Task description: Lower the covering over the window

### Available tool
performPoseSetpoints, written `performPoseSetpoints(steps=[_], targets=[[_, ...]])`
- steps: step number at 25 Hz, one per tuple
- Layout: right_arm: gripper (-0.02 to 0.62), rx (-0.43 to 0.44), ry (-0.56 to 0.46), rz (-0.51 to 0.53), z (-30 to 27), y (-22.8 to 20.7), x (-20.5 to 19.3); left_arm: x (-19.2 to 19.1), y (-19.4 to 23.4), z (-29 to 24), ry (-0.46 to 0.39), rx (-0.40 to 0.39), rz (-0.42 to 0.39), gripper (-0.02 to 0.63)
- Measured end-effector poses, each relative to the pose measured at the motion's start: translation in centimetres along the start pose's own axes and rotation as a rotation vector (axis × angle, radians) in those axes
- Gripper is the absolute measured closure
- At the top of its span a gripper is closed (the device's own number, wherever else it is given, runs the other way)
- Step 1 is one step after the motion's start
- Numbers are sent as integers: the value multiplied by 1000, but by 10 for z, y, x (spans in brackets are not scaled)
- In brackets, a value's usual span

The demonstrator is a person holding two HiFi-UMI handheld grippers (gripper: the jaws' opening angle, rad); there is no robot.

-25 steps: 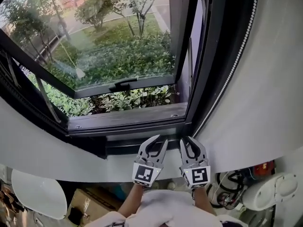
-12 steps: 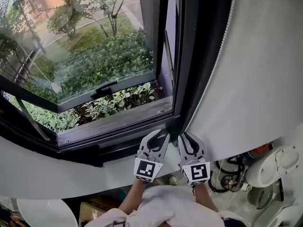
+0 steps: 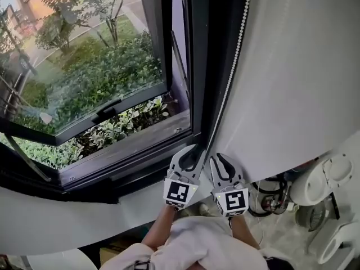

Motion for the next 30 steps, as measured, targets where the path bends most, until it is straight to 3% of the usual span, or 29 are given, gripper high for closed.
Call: performPoseSetpoints(steps=[10,16,30], targets=[[525,-44,11,14,8,-5,2,-6,2,-31,-19,-31,5,511],[525,-68,13,16,11,-3,1,-15,2,-44,-6,-43,12,475],[526,-95,15,21,18,-6,2,-24,2,-71,14,-12,-19,466]])
Point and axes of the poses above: the fingertips, and each gripper's own axes: z backward along the fingers, y to its left, x out of its top, the point moved 10 cm from there along z, backward along the fingers, and after that the axes turned 5 degrees about -y, right-handed, at the moved point
